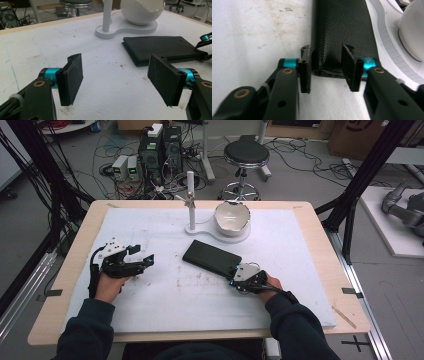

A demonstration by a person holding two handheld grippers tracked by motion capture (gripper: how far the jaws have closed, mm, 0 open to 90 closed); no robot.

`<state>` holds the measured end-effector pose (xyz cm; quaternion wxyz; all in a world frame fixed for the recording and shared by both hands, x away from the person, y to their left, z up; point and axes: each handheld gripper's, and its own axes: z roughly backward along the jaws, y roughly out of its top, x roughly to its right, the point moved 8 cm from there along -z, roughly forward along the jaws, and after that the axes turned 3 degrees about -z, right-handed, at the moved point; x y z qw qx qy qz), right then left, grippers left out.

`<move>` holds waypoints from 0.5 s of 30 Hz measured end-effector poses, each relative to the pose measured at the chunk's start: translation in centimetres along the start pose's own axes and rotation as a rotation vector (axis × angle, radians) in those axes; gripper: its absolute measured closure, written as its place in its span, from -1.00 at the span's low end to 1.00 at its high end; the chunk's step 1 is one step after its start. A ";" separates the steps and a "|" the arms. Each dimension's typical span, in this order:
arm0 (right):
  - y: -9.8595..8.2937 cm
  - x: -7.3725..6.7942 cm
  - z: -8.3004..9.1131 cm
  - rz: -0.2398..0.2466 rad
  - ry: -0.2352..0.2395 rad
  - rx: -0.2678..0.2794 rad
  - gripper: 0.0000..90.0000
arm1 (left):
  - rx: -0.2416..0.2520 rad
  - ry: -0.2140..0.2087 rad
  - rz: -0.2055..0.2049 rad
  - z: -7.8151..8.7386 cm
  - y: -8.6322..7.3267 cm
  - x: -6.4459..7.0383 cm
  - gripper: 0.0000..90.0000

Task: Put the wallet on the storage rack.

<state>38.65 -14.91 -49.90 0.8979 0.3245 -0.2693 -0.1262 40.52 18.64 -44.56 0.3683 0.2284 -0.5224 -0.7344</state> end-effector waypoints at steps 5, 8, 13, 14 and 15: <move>0.3 -0.2 0.4 -0.012 -0.007 -0.013 0.72 | 0.002 0.001 0.001 0.1 0.0 0.0 -0.37; 0.6 0.4 0.9 -0.126 0.030 0.020 0.79 | 0.001 0.000 0.002 0.1 0.0 0.0 -0.37; 1.7 1.7 2.4 -0.285 0.045 0.117 0.82 | 0.002 0.001 0.008 0.1 0.0 -0.2 -0.37; 1.8 2.0 2.7 -0.316 0.050 0.133 0.82 | 0.002 0.001 0.008 0.1 0.0 -0.2 -0.37; 1.9 2.2 2.9 -0.337 0.052 0.147 0.82 | 0.002 0.002 0.006 0.1 0.0 -0.2 -0.37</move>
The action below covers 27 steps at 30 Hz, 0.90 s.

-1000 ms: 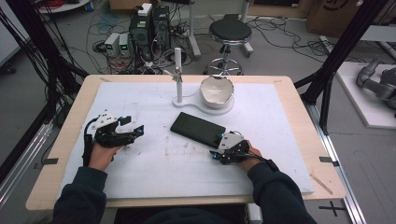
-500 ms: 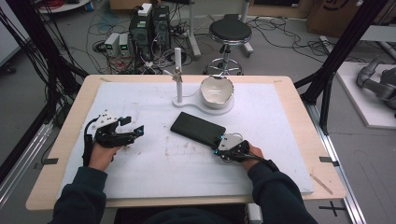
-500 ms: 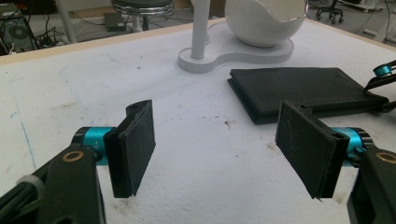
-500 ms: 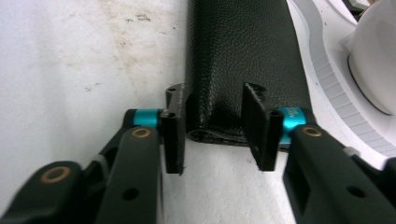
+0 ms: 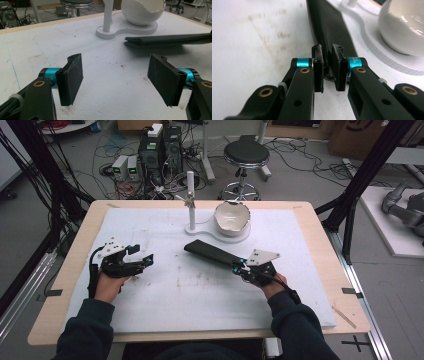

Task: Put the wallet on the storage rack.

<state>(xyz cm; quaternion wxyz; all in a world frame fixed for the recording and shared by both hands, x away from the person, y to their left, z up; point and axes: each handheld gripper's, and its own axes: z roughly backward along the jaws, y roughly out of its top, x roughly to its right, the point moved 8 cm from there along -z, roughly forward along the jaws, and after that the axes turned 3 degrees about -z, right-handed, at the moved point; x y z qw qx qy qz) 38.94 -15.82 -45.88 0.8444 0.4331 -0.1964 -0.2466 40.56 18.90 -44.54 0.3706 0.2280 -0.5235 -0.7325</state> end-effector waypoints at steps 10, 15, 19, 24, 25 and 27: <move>2.0 2.3 3.1 -0.198 -0.014 0.120 0.82 | 0.005 0.001 0.007 0.1 0.0 0.0 -0.37; 1.5 3.7 3.6 -0.281 -0.055 0.118 0.81 | 0.008 0.003 0.012 0.2 0.0 -0.1 -0.37; 0.6 4.6 3.3 -0.320 -0.103 0.097 0.76 | 0.000 0.001 0.009 0.1 -0.1 0.0 -0.37; 0.2 4.6 2.8 -0.274 -0.106 0.103 0.56 | -0.001 -0.001 0.010 0.0 -0.1 0.0 -0.37; 0.0 4.6 2.5 -0.264 -0.110 0.084 0.54 | -0.003 -0.003 0.006 0.0 -0.1 0.0 -0.37; -0.2 4.5 2.1 -0.252 -0.112 0.062 0.52 | -0.004 -0.002 0.006 0.0 -0.1 0.0 -0.37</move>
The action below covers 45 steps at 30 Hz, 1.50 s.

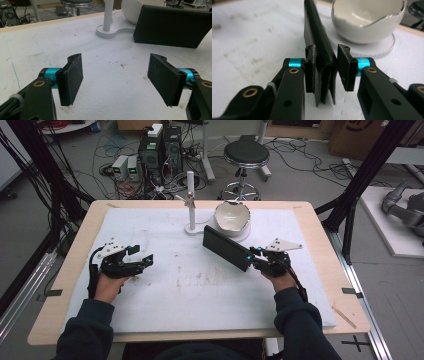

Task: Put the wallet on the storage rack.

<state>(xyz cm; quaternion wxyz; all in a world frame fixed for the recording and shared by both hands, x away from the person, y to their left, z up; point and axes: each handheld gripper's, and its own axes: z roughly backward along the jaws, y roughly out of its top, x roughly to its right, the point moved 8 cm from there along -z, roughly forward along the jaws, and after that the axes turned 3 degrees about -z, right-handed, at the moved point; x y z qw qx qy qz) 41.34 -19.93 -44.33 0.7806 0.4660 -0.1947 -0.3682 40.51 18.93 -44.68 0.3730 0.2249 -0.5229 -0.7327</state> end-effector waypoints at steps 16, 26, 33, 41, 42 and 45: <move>-2.4 0.2 -3.8 0.053 0.044 -0.141 0.24 | -0.009 0.000 0.003 0.0 -0.2 0.0 -0.37; -1.6 -0.2 -3.0 0.044 0.110 -0.085 0.63 | -0.015 -0.003 0.000 -0.1 -0.3 0.1 -0.37; 0.1 -0.6 -1.6 0.026 0.116 0.020 0.62 | -0.015 0.000 0.002 -0.1 -0.3 0.1 -0.37; 1.8 0.0 0.4 -0.014 0.098 0.127 0.63 | -0.016 -0.001 0.002 -0.1 -0.3 0.1 -0.37; 2.4 0.1 0.9 -0.016 0.089 0.142 0.63 | -0.017 -0.001 0.003 -0.1 -0.3 0.1 -0.37; 3.4 0.2 1.7 -0.021 0.076 0.166 0.63 | -0.017 -0.001 0.007 -0.2 -0.4 0.1 -0.37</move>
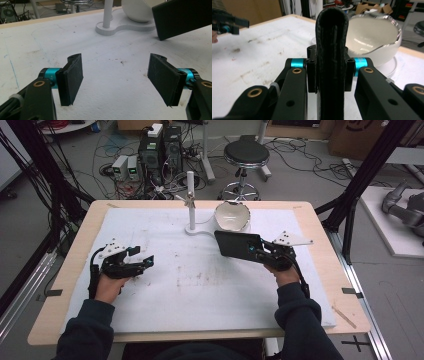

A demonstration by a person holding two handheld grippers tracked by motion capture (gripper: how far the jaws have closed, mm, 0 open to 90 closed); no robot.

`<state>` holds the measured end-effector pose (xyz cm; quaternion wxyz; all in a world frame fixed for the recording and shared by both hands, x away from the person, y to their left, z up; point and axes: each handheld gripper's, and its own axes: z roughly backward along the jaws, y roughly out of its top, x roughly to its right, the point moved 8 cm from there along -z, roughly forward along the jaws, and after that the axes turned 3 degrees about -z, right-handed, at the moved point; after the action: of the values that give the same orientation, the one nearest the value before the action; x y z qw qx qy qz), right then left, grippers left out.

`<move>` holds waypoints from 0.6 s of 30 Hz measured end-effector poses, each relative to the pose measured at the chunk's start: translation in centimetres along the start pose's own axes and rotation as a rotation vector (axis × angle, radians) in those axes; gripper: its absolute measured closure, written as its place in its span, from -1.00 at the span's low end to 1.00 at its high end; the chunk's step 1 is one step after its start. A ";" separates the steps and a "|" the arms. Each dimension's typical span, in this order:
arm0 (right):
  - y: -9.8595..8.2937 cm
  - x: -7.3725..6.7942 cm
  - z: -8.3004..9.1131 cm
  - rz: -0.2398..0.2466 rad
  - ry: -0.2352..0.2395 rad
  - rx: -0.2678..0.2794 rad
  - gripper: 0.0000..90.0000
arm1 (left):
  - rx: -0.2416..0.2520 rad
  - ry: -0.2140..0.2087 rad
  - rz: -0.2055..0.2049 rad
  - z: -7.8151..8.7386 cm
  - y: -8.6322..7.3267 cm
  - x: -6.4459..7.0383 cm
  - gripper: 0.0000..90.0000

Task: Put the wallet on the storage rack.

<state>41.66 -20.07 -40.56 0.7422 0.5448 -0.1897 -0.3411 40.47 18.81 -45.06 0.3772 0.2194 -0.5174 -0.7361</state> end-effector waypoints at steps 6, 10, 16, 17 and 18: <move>2.5 -0.1 0.6 0.052 -0.016 -0.030 0.65 | -0.001 -0.002 0.001 -0.1 0.0 0.0 -0.37; 4.9 0.3 0.9 0.074 -0.024 -0.025 0.65 | 0.001 -0.002 0.002 0.0 0.0 -0.1 -0.37; 7.7 1.0 1.2 0.111 -0.045 -0.023 0.65 | 0.004 -0.006 0.005 0.0 0.0 0.0 -0.37; 8.6 1.4 1.3 0.127 -0.057 -0.031 0.65 | 0.002 -0.006 0.003 0.0 0.0 0.0 -0.37; 9.1 1.6 1.3 0.134 -0.063 -0.033 0.65 | 0.004 -0.006 0.003 0.0 0.0 0.0 -0.37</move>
<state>44.67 -20.50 -31.74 0.7660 0.5075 -0.2432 -0.3106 40.53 18.82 -45.07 0.3761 0.2170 -0.5203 -0.7353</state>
